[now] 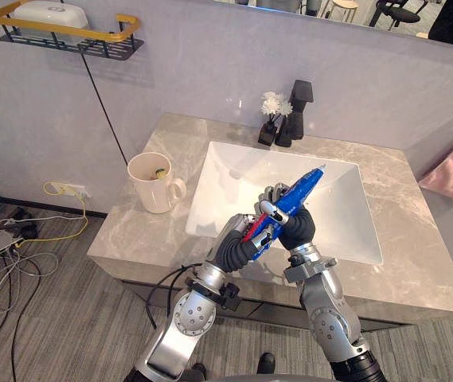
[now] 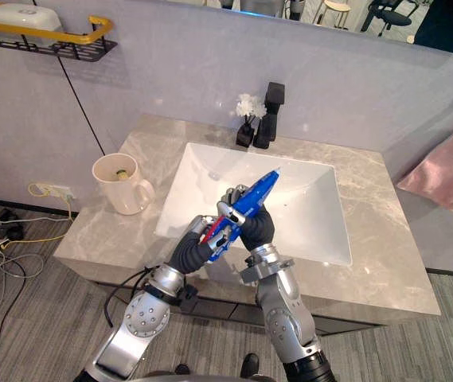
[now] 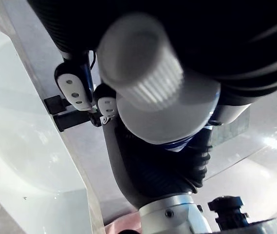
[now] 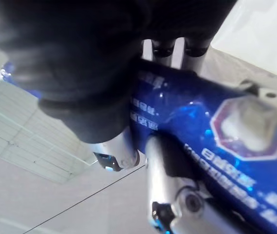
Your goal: Organize washtable
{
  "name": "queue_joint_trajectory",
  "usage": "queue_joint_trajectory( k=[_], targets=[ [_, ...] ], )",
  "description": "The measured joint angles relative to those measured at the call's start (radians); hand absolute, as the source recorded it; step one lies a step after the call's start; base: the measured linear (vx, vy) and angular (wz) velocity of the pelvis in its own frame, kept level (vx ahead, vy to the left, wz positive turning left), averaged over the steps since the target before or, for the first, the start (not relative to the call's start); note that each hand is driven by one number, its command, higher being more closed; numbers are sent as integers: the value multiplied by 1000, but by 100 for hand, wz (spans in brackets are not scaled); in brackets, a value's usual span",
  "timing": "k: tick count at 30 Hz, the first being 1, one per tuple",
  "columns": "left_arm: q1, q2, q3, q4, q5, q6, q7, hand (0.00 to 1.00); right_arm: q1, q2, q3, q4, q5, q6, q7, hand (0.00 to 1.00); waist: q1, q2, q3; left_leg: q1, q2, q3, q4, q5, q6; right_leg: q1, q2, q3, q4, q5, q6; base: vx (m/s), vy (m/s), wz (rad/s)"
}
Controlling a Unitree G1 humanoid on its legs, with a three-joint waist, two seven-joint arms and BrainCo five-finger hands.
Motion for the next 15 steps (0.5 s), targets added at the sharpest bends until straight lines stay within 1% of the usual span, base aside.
queue_joint_trajectory(
  k=[11,15],
  targets=[
    [5,1,15,4,-10,-7,-10,0,-18,2,-1,0,-31,1,1,100,1,0,-1,4,1,1,-4,2,-1,1,1,2,0,0,0,0,0,0],
    [49,0,90,-57,-13,-8,13,0,-43,21,-48,0,-41,1,-4,100,3,0,-1,5,1,0,-4,2,-1,2,1,2,0,0,0,0,0,0]
  ],
)
